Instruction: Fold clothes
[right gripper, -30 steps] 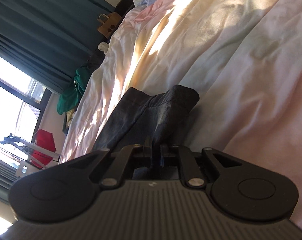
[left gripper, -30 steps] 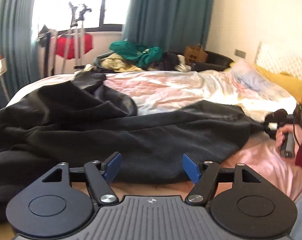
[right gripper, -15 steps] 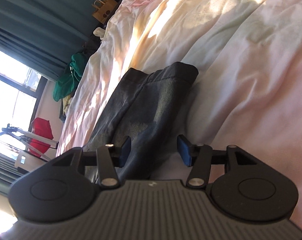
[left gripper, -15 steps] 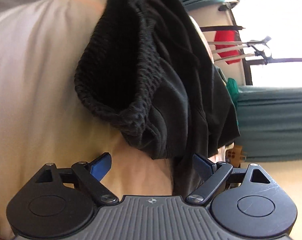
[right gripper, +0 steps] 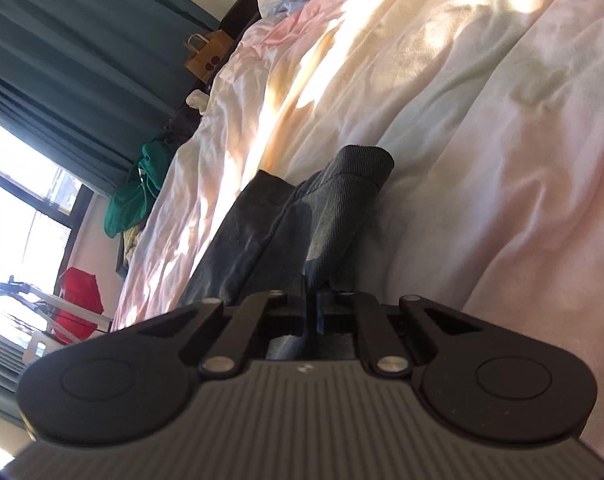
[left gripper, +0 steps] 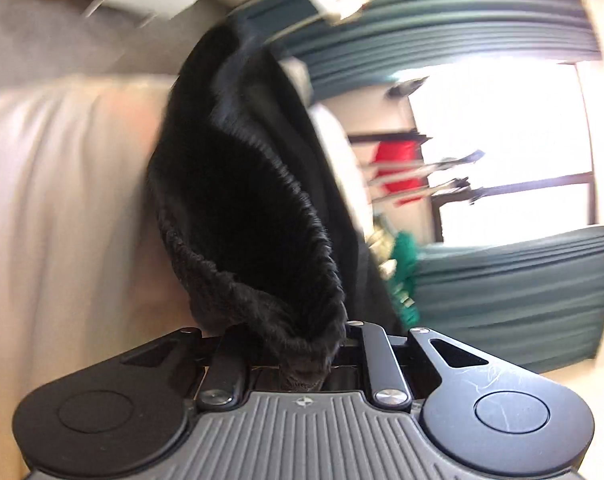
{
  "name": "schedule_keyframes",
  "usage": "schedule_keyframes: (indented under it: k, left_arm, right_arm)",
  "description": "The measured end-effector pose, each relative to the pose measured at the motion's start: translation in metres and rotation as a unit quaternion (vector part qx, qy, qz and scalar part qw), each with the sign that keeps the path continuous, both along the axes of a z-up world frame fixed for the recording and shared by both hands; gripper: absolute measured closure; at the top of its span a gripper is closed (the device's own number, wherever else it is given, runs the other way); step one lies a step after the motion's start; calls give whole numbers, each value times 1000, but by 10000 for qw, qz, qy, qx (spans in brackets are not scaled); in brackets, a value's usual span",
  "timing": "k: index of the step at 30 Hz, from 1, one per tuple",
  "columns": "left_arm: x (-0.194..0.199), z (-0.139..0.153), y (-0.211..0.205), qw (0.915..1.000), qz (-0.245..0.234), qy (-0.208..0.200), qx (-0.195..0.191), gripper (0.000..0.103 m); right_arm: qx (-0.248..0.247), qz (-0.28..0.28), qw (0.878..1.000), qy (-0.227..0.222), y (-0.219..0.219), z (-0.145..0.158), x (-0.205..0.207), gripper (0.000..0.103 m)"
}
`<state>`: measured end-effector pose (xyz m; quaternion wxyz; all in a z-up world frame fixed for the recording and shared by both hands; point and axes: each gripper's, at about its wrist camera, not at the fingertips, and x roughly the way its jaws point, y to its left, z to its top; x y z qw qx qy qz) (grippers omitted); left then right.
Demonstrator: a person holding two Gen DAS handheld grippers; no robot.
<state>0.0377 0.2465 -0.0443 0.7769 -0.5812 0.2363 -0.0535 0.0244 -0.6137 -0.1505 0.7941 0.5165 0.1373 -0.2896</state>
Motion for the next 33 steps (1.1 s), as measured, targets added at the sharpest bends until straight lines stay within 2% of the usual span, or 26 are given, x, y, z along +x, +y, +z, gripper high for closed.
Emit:
schedule_keyframes:
  k: [2, 5, 8, 10, 11, 14, 15, 17, 19, 22, 24, 26, 27, 28, 29, 30, 31, 32, 33]
  left_arm:
    - [-17, 6, 10, 9968, 273, -587, -477, 86]
    - [-39, 10, 21, 9880, 680, -1088, -863, 86]
    - [-57, -2, 29, 9800, 1019, -974, -1407, 86]
    - [-70, -11, 31, 9768, 1291, -584, -1604, 86]
    - [-77, -14, 31, 9769, 1416, -325, -1570, 86]
    - [-89, -17, 33, 9799, 1537, 549, -1151, 85]
    - [-91, -16, 30, 9802, 1525, 884, -904, 85]
    - [-100, -14, 31, 9798, 1478, 1227, -559, 84]
    - [-108, -5, 36, 9808, 1426, 1293, -313, 83]
    - [-108, 14, 38, 9828, 1282, 1307, 251, 81]
    - [-108, 29, 36, 9821, 1157, 1348, 627, 74]
    - [-114, 43, 24, 9783, 1023, 1410, 1118, 55]
    - [-103, 48, 21, 9746, 989, 1427, 1412, 53]
    - [-97, 53, 16, 9699, 970, 1420, 1721, 49]
    - [-99, 64, 3, 9630, 983, 1406, 2080, 37]
    - [-101, 74, -10, 9552, 1013, 1362, 2424, 31]
    - [-103, 82, -23, 9472, 1043, 1298, 2741, 22]
    - [-105, 89, -36, 9382, 1084, 1217, 3054, 19]
    - [-106, 94, -48, 9277, 1143, 1129, 3370, 17]
  right_arm:
    - [-174, -83, 9996, -184, 0, 7, -1, 97]
    - [-438, -268, 9974, -503, 2, 23, -5, 97]
    - [-744, -529, 9929, -758, 7, 40, -13, 97]
    - [-906, -746, 9901, -772, 11, 48, -20, 97]
    - [-962, -854, 9892, -705, 13, 50, -24, 97]
    - [-882, -1050, 9904, -199, 7, 43, -32, 97]
    - [-721, -1037, 9920, -46, 3, 36, -35, 97]
    - [-359, -984, 9943, 205, -7, 19, -40, 97]
    - [-80, -924, 9949, 394, -14, 6, -44, 97]
    - [2, -812, 9953, 527, -14, -2, -43, 97]
    - [-179, -744, 9949, 661, -9, 3, -38, 94]
    - [-381, -705, 9937, 779, -2, 10, -35, 92]
    - [-468, -677, 9930, 844, 1, 15, -33, 91]
    - [-554, -671, 9925, 864, 3, 19, -32, 84]
    - [-639, -674, 9919, 862, 6, 24, -32, 70]
    - [-725, -678, 9913, 860, 8, 29, -33, 59]
    - [-811, -681, 9907, 858, 11, 33, -33, 38]
    - [-920, -698, 9899, 822, 14, 39, -34, 29]
    - [-1039, -721, 9890, 771, 17, 44, -35, 29]
